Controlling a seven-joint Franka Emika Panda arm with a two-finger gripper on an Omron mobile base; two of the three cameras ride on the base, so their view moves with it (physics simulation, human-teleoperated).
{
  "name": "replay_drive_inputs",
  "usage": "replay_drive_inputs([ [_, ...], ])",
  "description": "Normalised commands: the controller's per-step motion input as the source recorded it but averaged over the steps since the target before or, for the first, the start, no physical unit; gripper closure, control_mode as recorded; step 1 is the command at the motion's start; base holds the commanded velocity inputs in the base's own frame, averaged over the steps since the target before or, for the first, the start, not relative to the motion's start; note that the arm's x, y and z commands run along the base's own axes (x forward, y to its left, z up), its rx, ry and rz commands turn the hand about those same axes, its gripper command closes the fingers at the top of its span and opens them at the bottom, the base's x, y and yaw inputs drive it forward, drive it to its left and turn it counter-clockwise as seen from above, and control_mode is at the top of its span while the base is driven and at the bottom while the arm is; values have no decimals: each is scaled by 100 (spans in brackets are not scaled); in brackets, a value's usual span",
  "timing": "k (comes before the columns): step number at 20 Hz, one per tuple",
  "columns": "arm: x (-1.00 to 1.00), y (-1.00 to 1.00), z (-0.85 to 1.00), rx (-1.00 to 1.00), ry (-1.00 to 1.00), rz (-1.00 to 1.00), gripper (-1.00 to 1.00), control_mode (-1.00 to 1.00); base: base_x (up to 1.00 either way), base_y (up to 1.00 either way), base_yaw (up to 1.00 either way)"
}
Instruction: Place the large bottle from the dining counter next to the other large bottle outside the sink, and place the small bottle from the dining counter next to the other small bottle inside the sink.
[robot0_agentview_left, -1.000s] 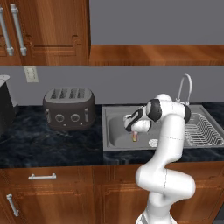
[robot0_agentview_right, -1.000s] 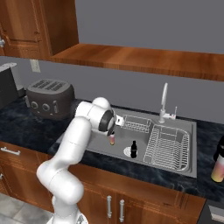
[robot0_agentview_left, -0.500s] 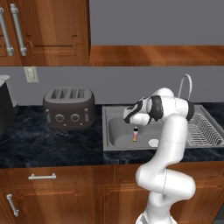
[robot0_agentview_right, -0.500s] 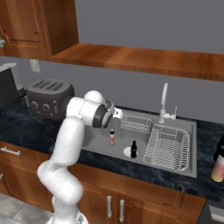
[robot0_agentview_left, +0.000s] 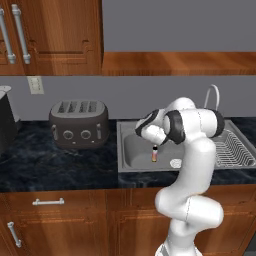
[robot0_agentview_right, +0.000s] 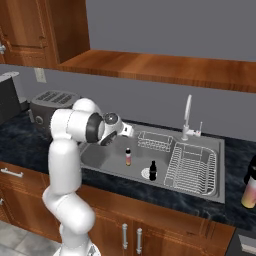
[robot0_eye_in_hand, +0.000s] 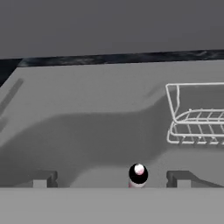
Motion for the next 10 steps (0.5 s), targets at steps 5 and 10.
replay_drive_inputs([
  [5, -81, 2, 22, 1, 0, 4, -100, -100, 0, 0, 0],
  [10, -84, 0, 36, 0, -1, 5, -100, -100, 0, 0, 0],
])
